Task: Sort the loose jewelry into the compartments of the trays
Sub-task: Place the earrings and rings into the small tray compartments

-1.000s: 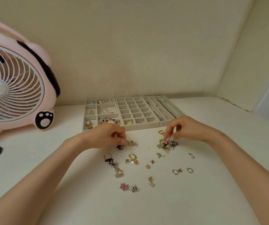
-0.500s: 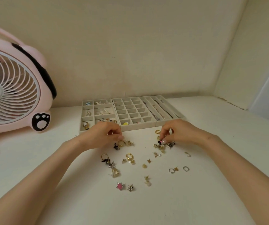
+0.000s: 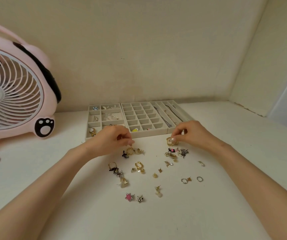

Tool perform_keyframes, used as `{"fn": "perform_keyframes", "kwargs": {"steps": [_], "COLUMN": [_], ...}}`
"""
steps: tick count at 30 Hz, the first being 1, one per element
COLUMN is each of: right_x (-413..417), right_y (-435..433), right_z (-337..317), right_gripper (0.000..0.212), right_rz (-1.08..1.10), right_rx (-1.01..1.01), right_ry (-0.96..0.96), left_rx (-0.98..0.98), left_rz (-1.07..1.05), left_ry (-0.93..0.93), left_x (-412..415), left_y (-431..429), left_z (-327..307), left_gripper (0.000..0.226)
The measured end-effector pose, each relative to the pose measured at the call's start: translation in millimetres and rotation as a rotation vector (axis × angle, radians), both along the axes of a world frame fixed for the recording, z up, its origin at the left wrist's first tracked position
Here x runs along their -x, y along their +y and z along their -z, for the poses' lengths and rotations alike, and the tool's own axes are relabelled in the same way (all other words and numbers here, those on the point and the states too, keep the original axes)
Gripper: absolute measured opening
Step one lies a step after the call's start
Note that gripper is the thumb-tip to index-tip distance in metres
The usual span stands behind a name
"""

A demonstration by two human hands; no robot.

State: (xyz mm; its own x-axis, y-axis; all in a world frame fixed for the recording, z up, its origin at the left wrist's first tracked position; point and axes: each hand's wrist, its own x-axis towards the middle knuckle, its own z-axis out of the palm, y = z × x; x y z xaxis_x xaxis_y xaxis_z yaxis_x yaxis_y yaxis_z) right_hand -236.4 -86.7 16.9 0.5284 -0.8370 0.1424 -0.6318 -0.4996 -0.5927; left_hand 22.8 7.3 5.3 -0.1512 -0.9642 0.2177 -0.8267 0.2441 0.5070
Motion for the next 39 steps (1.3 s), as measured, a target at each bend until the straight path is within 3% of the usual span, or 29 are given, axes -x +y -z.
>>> {"fn": "perform_keyframes", "kwargs": {"steps": [5,8,12,17,25,34,39], "right_x": [5,10,8,7,-41,-77,-74], "right_y": [5,8,9,8,-9,-24,-16], "right_z": [-2,-1,5,3,-13,0,-6], "right_gripper": [0.008,0.013,0.013,0.008,0.002,0.002,0.037], "right_rz": [-0.029,-0.051,0.048,0.063,0.149,0.169,0.087], "right_rx": [-0.010,-0.068,0.038,-0.003,0.068,0.074,0.150], "right_ry": [-0.007,0.142,0.264,0.155,-0.210,-0.105,0.064], "left_rx": [0.012,0.024,0.026,0.044,0.107,0.107,0.111], "left_rz": [-0.002,0.012,0.009,-0.011,-0.054,-0.044,-0.036], "left_ry": [0.000,-0.021,-0.024,-0.009,0.004,-0.002,-0.012], "left_x": [0,1,1,3,4,4,6], "left_y": [0,-1,-1,1,0,0,0], "left_z": [0,2,1,0,0,2,1], "left_gripper": [0.015,0.015,0.015,0.013,0.009,0.009,0.009]}}
